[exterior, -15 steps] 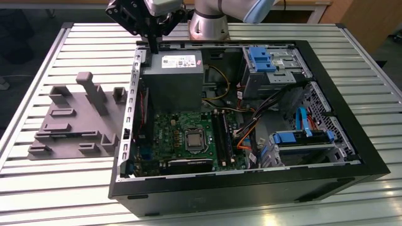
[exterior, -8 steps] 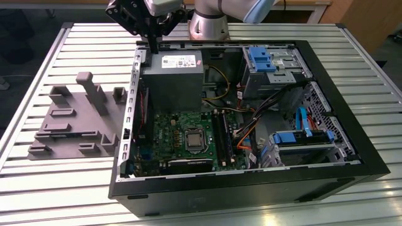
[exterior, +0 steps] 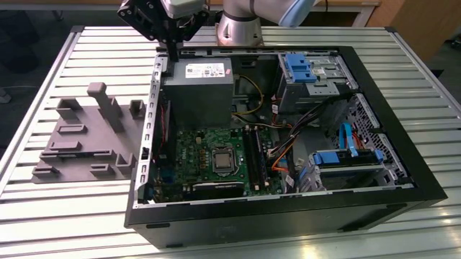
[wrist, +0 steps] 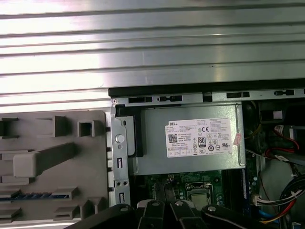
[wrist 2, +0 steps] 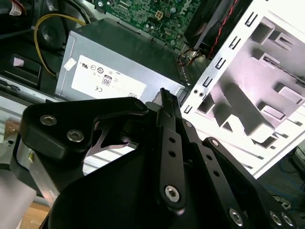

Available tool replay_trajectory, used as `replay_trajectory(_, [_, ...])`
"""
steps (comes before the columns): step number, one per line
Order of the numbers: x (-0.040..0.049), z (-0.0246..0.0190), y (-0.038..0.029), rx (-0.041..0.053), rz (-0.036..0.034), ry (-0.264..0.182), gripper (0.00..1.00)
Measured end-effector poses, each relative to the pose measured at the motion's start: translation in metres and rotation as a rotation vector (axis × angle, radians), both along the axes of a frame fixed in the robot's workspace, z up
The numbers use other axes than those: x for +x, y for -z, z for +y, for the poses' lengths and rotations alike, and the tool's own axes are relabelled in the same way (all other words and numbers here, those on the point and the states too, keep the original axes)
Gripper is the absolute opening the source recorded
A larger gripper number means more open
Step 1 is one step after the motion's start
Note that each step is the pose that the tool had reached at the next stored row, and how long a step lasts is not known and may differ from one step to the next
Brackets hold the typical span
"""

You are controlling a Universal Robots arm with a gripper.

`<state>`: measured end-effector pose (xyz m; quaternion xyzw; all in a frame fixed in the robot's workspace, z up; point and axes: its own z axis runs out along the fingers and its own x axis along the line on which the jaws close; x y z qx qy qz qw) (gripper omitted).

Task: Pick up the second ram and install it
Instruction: 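Reach for the second ram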

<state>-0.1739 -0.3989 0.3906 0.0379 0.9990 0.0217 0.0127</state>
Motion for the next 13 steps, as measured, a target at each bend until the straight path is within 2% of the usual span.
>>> replay_trajectory(13, [-0.0113,0.0000,0.0001,0.0000,-0.0001,0.000,0.11])
